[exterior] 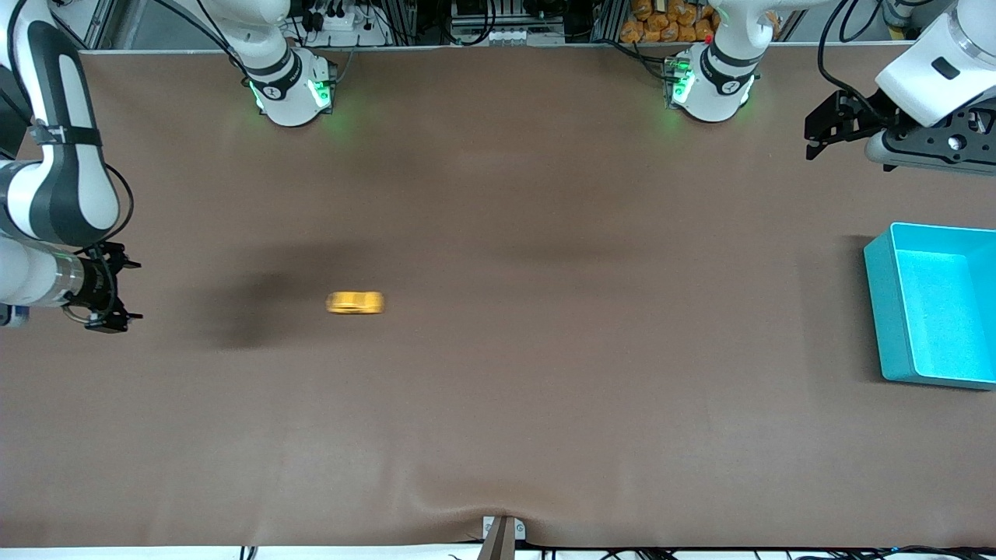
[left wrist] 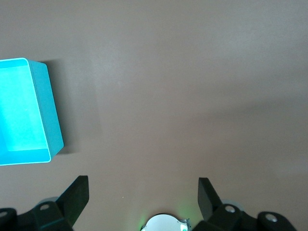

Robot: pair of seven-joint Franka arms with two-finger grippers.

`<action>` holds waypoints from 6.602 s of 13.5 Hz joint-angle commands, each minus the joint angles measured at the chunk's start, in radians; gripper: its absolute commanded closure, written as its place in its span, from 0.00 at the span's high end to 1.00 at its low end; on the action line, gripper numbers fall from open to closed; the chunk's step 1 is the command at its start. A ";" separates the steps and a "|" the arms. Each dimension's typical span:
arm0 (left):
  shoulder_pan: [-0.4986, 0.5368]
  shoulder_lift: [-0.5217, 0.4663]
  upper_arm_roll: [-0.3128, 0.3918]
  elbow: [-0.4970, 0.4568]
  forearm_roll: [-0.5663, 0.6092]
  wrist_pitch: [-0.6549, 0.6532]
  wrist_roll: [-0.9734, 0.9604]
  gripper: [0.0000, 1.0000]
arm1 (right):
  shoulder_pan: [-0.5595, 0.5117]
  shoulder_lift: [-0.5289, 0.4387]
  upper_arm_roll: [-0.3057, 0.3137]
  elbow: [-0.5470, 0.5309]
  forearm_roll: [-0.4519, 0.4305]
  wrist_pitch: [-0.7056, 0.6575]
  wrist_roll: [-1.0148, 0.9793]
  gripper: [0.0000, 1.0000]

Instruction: Wind and store yellow beetle car

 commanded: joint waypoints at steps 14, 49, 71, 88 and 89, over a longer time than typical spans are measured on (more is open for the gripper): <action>0.006 -0.011 -0.001 0.002 0.023 -0.005 0.019 1.00 | 0.060 -0.008 0.119 0.243 0.036 -0.162 -0.632 1.00; 0.569 0.169 -0.005 -0.690 -0.074 0.814 -0.710 1.00 | 0.336 -0.376 -0.186 0.282 0.212 -0.442 -1.325 1.00; 0.663 0.423 -0.001 -0.818 -0.074 1.300 -0.821 0.83 | 0.261 -0.363 -0.122 0.247 0.189 -0.423 -1.320 1.00; 0.646 0.273 -0.165 -0.536 0.231 0.862 -0.719 0.00 | 0.265 -0.359 -0.119 0.244 0.186 -0.405 -1.321 1.00; 0.647 0.298 -0.165 -0.507 0.235 0.860 -0.665 0.00 | 0.265 -0.359 -0.113 0.242 0.180 -0.403 -1.321 1.00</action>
